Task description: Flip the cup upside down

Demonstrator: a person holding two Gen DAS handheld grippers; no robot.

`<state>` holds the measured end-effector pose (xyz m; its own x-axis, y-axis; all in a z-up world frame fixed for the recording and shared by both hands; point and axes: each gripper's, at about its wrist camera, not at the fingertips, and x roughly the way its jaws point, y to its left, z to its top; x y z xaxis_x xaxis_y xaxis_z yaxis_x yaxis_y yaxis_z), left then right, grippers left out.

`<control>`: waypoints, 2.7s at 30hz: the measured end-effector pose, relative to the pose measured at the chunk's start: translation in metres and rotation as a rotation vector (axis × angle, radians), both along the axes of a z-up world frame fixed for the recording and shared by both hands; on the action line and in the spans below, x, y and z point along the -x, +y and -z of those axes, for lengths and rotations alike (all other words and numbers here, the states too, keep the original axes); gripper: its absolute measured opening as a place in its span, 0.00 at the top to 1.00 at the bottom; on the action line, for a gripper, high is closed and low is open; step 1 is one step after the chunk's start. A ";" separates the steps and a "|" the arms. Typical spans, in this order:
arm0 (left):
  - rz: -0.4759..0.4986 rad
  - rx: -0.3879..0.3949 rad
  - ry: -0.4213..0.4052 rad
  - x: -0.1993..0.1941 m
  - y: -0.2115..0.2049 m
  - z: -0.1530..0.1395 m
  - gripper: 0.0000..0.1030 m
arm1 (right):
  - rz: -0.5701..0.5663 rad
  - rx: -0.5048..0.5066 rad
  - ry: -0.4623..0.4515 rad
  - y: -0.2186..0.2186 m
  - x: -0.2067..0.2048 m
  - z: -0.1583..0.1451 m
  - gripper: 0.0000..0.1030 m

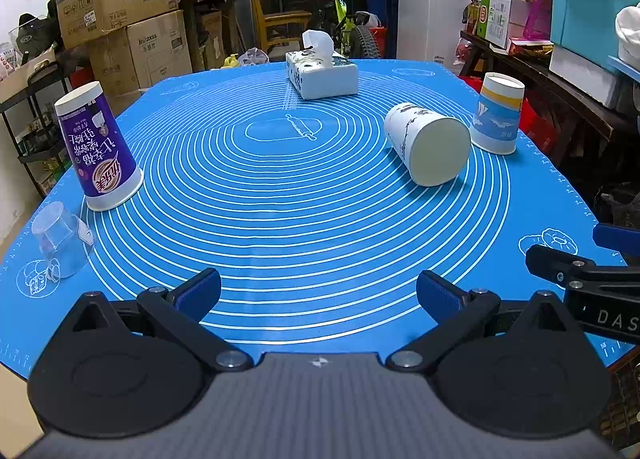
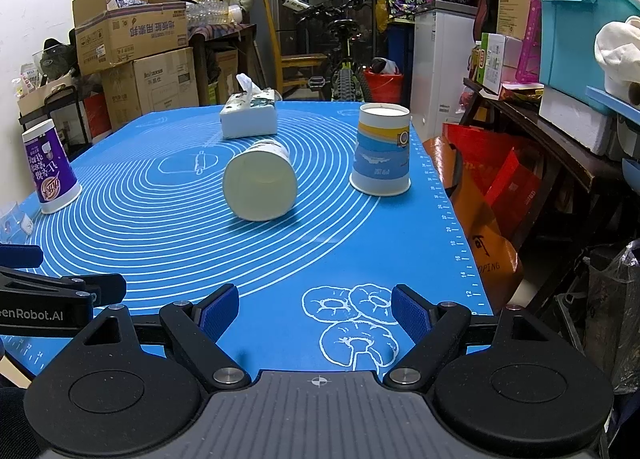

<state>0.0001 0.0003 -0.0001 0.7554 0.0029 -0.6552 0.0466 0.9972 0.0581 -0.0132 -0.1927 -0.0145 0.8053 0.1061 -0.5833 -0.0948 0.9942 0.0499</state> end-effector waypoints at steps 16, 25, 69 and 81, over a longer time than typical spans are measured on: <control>-0.002 0.001 0.004 -0.001 0.002 0.002 0.00 | 0.001 0.000 0.001 0.000 0.000 -0.001 0.17; -0.003 0.000 0.004 -0.002 0.002 0.002 0.00 | 0.001 0.000 0.001 0.000 0.000 -0.001 0.17; 0.024 0.010 -0.071 -0.026 -0.012 -0.026 0.00 | 0.014 0.006 -0.036 -0.013 -0.016 -0.013 0.17; 0.029 0.125 -0.030 -0.126 -0.048 -0.029 0.00 | 0.082 0.029 -0.054 -0.038 -0.062 -0.016 0.17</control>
